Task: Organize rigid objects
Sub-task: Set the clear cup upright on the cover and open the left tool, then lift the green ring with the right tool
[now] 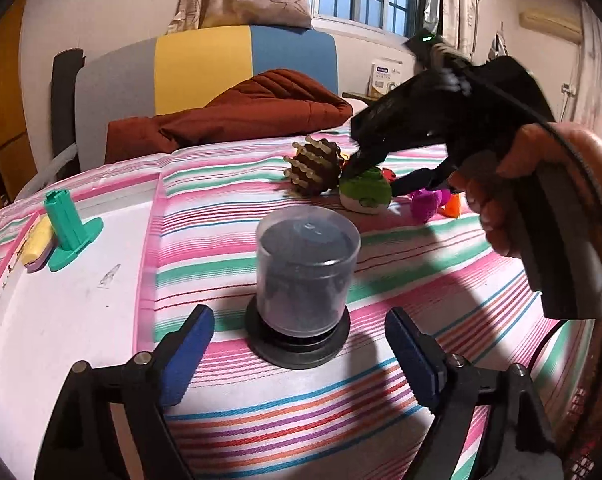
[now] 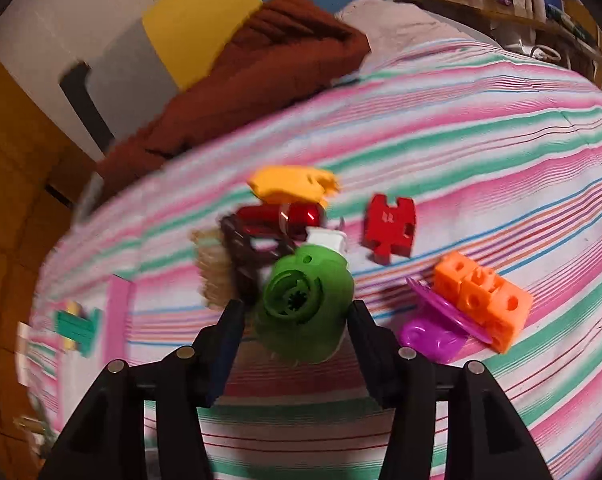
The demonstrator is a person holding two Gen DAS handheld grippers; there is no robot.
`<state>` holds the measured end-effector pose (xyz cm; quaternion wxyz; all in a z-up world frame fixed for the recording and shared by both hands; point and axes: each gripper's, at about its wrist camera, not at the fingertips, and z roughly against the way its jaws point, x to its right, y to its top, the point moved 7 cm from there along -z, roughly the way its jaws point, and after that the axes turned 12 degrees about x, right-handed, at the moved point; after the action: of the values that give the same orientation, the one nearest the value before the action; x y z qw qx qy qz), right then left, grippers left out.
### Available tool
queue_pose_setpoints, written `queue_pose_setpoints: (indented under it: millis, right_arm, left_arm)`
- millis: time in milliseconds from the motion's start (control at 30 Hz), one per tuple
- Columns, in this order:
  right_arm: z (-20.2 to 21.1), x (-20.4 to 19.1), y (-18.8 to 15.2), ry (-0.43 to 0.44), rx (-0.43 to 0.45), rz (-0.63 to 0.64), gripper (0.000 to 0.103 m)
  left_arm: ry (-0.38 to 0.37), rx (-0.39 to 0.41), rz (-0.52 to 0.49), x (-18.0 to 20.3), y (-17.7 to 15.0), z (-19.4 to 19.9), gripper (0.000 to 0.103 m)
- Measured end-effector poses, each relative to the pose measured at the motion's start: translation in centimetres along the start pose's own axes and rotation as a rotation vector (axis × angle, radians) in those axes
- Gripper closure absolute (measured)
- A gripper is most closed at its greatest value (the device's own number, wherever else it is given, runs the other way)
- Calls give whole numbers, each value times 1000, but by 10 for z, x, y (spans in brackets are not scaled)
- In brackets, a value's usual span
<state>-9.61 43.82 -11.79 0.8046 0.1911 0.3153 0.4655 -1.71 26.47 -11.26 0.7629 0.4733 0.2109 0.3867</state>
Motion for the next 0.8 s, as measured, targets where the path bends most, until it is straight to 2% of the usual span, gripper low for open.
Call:
queue_pose_setpoints:
  millis: [233,333,500,633,800]
  right_arm:
    - [-14,-4,1,-41,8,70,46]
    - [-8,4,-4,-9,-21,7,48]
    - [6,13,-29,85,-147,-123,49]
    - [27,21,-47,71,-167,-93,49]
    - [29,24,-48,71,-168,-94,49]
  left_arm:
    - [0,-10,-15,2,-3,2,12]
    - [-2,-14,-32,4,-4,1,10]
    - [-11,-9,-29,2,-4,3,10]
    - [-37,-11,72,-3,0,11,10]
    - [0,-41,163,-10,11,3,10]
